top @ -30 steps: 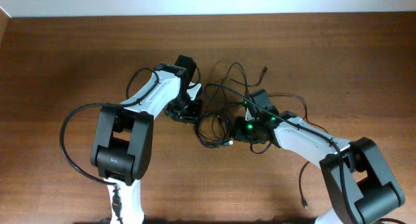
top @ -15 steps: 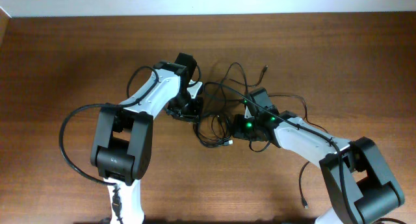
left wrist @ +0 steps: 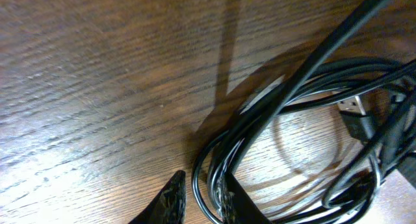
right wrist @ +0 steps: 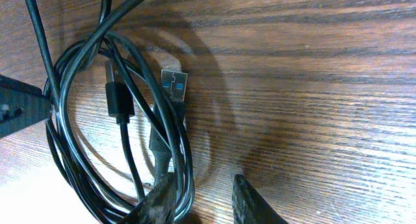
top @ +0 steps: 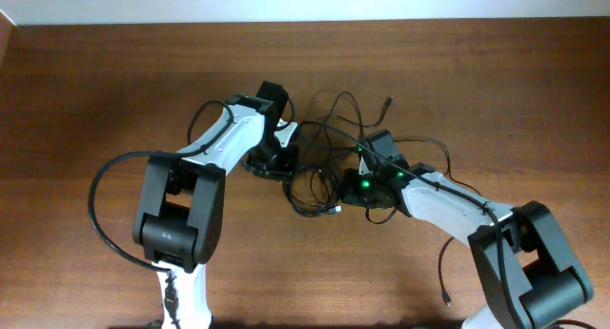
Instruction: Untangle cables
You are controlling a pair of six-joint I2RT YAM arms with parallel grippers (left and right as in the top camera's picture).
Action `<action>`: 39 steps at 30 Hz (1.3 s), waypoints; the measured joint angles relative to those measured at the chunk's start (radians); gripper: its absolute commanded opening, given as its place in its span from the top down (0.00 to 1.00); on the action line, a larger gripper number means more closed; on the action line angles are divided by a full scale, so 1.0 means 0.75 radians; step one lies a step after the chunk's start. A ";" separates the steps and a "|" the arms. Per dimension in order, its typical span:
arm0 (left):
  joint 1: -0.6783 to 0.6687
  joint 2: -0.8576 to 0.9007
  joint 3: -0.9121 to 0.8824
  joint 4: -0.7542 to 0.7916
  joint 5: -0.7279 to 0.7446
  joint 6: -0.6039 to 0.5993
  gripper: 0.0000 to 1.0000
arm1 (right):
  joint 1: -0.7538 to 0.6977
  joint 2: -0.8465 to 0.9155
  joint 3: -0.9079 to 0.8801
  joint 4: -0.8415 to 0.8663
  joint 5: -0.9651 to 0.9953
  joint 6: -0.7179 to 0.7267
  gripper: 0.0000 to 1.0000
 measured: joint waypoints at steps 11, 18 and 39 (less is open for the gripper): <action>-0.013 -0.009 -0.047 0.060 -0.074 -0.046 0.88 | 0.000 0.000 0.000 -0.036 0.005 -0.001 0.72; -0.019 -0.019 -0.047 0.063 -0.274 -0.178 0.78 | 0.000 -0.001 0.019 -0.103 0.064 0.004 0.66; -0.019 -0.021 -0.047 0.069 -0.274 -0.180 0.76 | 0.000 0.104 0.028 0.203 -0.033 0.024 0.74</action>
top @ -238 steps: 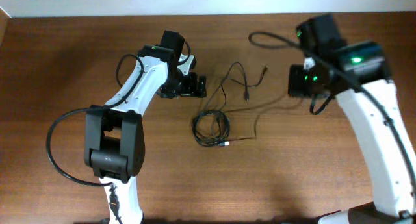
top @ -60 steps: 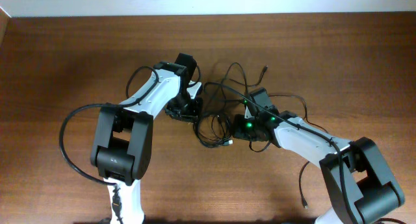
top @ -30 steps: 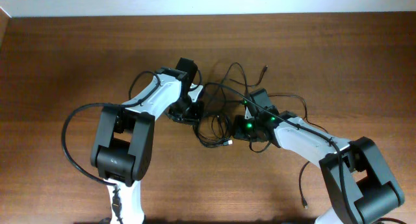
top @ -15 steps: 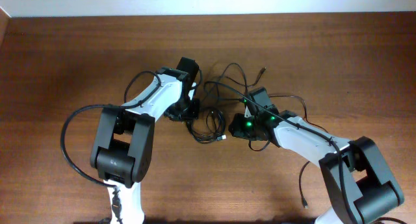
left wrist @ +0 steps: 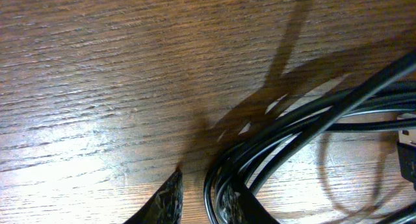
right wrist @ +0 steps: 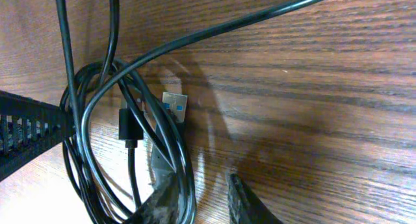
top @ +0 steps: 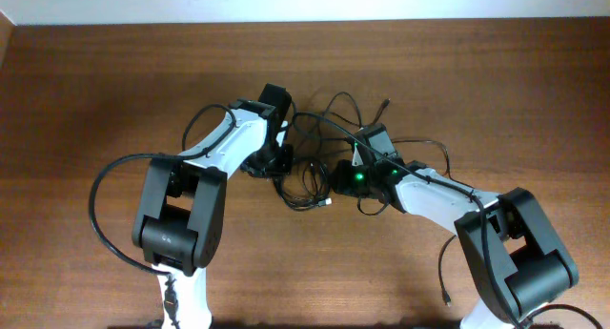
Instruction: Untangle cables
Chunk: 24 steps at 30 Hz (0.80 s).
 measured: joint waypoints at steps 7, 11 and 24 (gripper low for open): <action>0.000 0.000 0.000 0.001 0.001 0.000 0.76 | 0.001 0.000 0.020 -0.061 0.027 0.000 0.75; 0.001 0.000 0.000 0.003 0.001 0.000 0.76 | 0.001 0.000 0.020 -0.061 0.027 0.000 0.75; 0.001 0.000 0.000 0.004 0.000 0.000 0.75 | 0.127 0.008 0.083 -0.152 0.329 0.041 0.75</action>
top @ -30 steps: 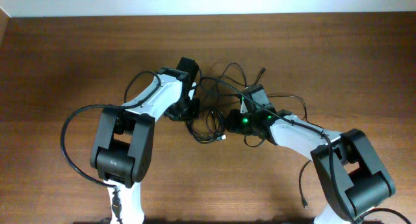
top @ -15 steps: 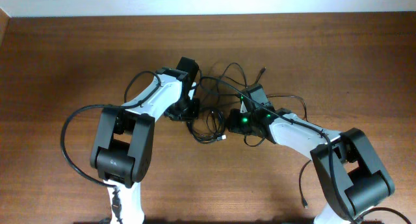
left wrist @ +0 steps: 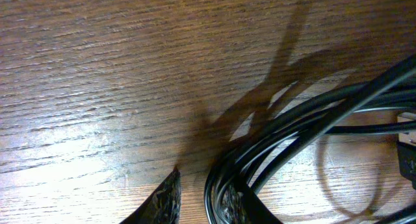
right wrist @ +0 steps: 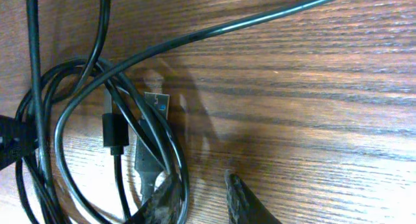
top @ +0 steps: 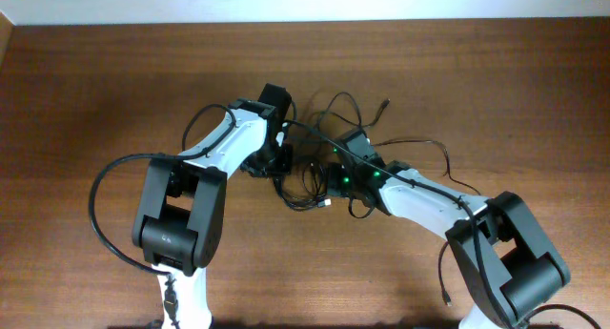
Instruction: Untangle cables
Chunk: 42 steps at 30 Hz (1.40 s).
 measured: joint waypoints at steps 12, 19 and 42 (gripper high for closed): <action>0.002 -0.001 -0.001 0.001 0.000 0.000 0.73 | 0.000 0.203 0.406 -0.593 0.098 -0.008 0.77; 0.001 -0.001 -0.001 0.002 0.001 0.000 0.72 | -0.003 0.232 0.470 -0.832 0.109 -0.055 0.71; 0.000 -0.001 -0.001 -0.001 -0.003 0.000 0.67 | -0.656 0.315 0.495 -1.340 0.570 -0.192 0.54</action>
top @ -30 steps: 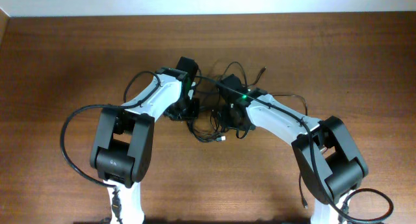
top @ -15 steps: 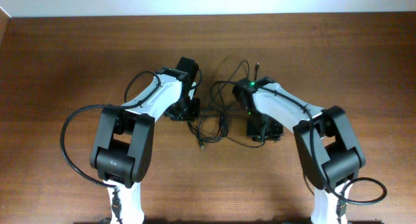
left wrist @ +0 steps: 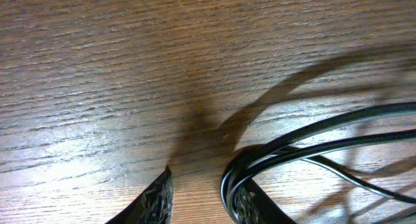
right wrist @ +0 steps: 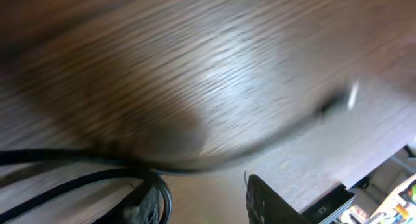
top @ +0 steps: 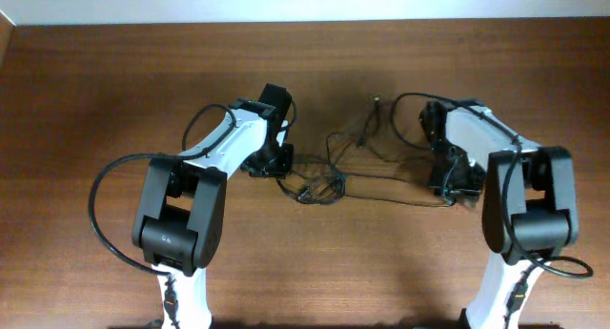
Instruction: Untangle cables
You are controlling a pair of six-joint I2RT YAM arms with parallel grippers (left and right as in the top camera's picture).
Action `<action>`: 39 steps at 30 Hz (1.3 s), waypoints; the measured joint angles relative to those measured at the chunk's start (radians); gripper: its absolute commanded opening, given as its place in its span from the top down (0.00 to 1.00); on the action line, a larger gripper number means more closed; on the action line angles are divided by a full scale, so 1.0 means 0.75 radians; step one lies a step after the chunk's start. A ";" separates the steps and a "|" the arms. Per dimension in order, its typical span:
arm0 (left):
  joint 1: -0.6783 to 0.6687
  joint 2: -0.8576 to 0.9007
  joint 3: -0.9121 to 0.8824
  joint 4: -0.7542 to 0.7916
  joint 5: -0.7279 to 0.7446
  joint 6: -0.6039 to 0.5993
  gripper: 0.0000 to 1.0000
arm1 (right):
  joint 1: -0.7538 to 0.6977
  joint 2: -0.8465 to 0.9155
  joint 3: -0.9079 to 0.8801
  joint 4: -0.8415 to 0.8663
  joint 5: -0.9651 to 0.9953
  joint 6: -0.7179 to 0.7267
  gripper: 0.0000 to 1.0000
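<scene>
Several thin black cables (top: 379,188) lie stretched across the middle of the table, with a small knot (top: 315,188) near the left arm and loose loops (top: 362,138) behind. My left gripper (top: 278,165) sits at the knot's left end. In the left wrist view it (left wrist: 203,182) is open, and a cable bundle (left wrist: 292,146) curves round the inner side of its right finger (left wrist: 250,204). My right gripper (top: 448,184) is far to the right. In the blurred right wrist view it (right wrist: 203,185) is open, with a cable (right wrist: 78,178) hooked round its left finger (right wrist: 148,204).
A cable end with a plug (top: 376,102) points toward the back of the table. The right arm's own grey lead (top: 448,110) arches over it. A blurred plug (right wrist: 335,104) lies near what looks like the table edge (right wrist: 364,113).
My right gripper has moved from beside the coil at mid-table far to the right. The coiled bundle is now pulled out into long strands between the two grippers. The left gripper stayed put.
At first both grippers flanked a loose coil of cables at mid-table, each with strands at one finger. The right gripper then sat closer to the left one, against the coil. Now it is far right and the coil is drawn out, with a small knot left.
</scene>
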 measured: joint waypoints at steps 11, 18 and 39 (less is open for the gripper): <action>0.011 -0.001 0.000 -0.015 -0.033 0.000 0.64 | -0.201 0.024 0.183 -0.245 -0.044 -0.176 0.25; 0.013 -0.001 -0.001 -0.015 -0.043 0.000 0.62 | -0.169 0.029 0.317 -0.314 -0.406 -0.333 0.24; 0.014 -0.001 -0.001 -0.014 -0.043 0.000 0.61 | 0.414 0.027 0.388 -0.069 -1.057 -0.796 0.14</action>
